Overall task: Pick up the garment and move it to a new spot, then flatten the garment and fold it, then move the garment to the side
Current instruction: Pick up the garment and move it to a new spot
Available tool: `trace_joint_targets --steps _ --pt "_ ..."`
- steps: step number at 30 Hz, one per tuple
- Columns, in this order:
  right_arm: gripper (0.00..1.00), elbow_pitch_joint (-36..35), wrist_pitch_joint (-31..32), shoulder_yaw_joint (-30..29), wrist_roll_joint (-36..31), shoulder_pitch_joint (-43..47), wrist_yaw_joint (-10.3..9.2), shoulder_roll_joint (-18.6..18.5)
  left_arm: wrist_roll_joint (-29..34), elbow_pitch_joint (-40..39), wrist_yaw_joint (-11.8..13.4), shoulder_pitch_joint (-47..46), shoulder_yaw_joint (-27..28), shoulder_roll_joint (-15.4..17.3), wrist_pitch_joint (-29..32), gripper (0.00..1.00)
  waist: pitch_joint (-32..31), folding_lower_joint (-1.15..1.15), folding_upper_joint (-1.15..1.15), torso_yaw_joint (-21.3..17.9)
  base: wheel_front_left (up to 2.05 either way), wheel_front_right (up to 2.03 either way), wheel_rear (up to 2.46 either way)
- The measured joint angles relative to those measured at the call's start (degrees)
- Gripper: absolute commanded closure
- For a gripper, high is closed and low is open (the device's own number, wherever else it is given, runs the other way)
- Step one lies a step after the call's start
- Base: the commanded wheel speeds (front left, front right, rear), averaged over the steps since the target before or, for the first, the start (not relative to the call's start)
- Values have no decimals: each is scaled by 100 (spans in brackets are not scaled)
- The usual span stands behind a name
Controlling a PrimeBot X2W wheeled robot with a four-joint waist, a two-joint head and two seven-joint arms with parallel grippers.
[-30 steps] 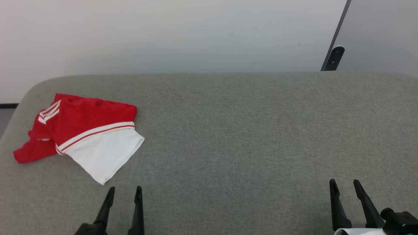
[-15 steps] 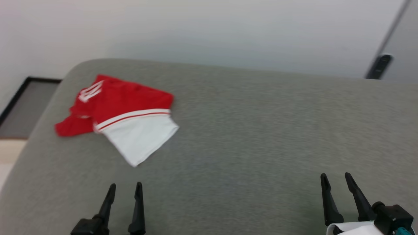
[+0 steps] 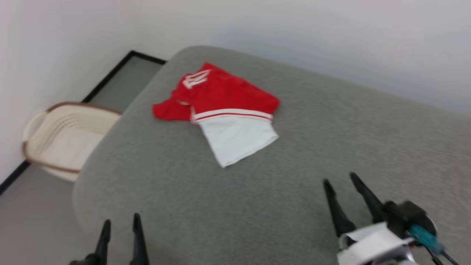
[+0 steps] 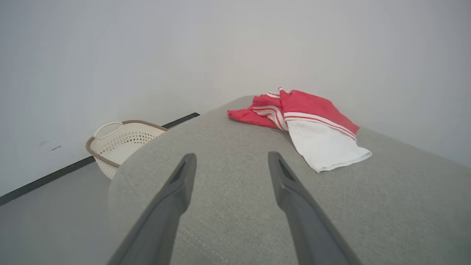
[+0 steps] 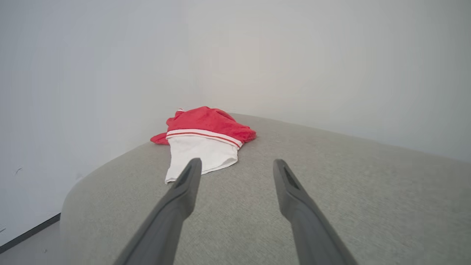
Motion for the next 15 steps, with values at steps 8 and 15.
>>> trace_joint_targets --steps 8,15 --pt "0 519 43 835 323 -796 1 -197 -355 -360 407 249 7 -4 0 0 246 0 0 451 0 0 0" --pt "0 909 -134 1112 544 -1068 0 -242 -444 -517 554 342 -47 -5 0 0 317 0 0 543 -3 -3 -3"
